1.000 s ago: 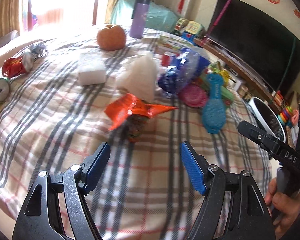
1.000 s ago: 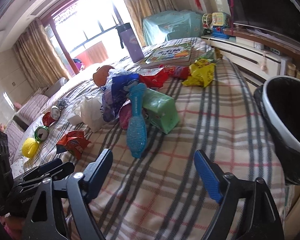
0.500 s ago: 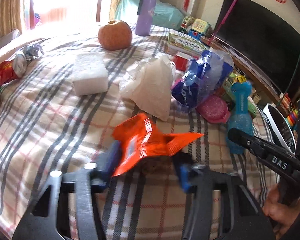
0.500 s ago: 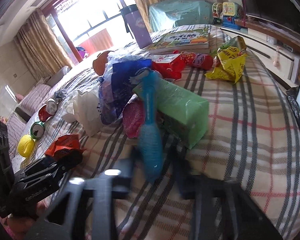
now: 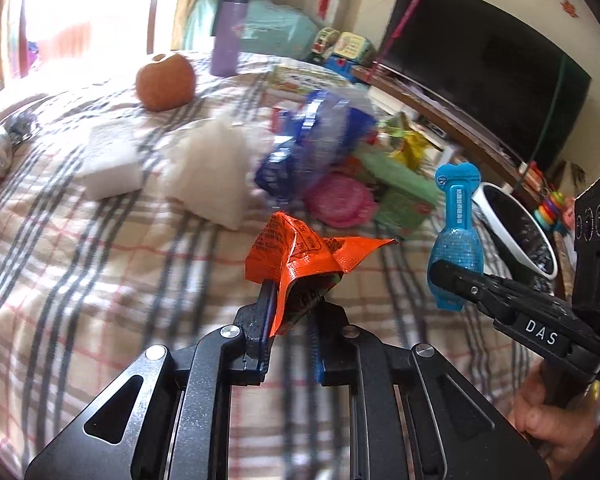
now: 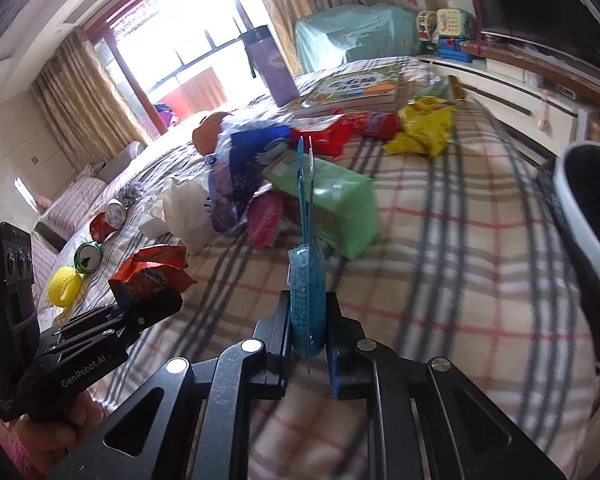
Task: Collect trash
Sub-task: 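Grasp the orange snack bag with left tool while right tool grasps blue toy, then carry both items over the bin and open both tools to drop them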
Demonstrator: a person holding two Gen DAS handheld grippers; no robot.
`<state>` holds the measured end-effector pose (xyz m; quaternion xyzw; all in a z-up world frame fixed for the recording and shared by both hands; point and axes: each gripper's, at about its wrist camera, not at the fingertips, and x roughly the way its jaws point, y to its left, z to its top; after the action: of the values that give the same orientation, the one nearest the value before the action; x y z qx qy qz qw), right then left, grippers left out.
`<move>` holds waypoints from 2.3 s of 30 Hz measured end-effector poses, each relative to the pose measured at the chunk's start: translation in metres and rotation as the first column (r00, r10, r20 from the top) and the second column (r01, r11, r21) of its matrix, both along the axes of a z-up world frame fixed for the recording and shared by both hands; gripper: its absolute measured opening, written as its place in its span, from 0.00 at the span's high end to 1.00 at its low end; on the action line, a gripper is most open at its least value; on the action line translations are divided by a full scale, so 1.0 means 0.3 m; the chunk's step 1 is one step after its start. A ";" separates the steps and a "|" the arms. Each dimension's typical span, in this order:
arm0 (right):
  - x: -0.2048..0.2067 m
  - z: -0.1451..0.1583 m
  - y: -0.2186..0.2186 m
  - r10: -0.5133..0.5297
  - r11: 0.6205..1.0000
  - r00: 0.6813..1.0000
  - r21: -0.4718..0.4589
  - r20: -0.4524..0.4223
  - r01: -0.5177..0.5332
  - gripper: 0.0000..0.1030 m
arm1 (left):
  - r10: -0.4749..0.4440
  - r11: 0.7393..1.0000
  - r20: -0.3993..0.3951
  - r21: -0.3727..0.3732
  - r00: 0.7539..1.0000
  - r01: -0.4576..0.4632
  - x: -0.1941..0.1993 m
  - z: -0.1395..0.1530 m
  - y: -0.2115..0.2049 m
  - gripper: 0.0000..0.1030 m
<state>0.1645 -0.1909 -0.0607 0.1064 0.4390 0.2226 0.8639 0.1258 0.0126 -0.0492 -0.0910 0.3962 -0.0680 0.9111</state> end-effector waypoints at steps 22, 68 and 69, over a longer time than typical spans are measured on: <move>-0.105 0.056 -0.395 -0.252 0.968 0.967 0.006 0.038 0.251 0.86 | -0.259 0.966 0.014 0.011 0.966 0.259 0.064 0.060 -0.370 0.86; 0.007 0.082 -0.778 -0.418 0.907 0.907 -0.027 0.056 0.420 0.86 | -0.464 0.886 0.028 0.035 0.886 0.463 0.244 0.133 -0.843 0.86; 0.011 0.079 -0.781 -0.419 0.907 0.906 -0.031 0.055 0.421 0.86 | -0.465 0.885 0.024 0.031 0.885 0.465 0.252 0.131 -0.848 0.86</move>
<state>0.1678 -0.4252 -0.0370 0.1750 0.3900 0.0247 0.9037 0.2013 -0.2418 -0.0100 0.0188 0.3933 -0.2806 0.8753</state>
